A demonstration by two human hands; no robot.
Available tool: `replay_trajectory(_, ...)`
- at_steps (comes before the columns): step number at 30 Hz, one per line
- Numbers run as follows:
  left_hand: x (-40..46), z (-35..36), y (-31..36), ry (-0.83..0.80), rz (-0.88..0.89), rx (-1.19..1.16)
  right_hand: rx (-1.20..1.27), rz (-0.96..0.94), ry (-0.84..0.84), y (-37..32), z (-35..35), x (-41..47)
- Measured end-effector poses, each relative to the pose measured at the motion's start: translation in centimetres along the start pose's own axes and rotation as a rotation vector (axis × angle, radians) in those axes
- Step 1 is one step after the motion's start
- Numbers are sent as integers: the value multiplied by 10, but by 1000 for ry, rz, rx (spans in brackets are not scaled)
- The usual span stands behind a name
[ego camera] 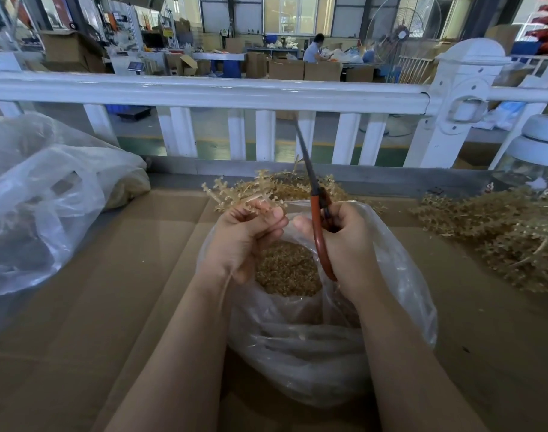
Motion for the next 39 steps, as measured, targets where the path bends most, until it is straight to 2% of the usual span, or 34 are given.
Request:
replay_trajectory(4,2,-1,3,75,86,-3,-210,-19,-2,3,1,-4)
replay_trajectory(13,4,-5,6,88,228,66,-585,-183,8,4,-5,-8)
replay_trajectory(18,6,-6,9,56,271,95,-630,-233,9,4,-6,-6)
replay_trajectory(39,4,-6,11,8,220,41,-689,-383,118,1,-8,-10)
Point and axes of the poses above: each hand's wrist, its own x-axis towards the middle knuckle, its own z-axis out of the palm, y = z × x, the point moved 3 cm from there along x, towards the middle knuckle, and after that the axes turned 12 degrees about z, right-handed, at the moved point
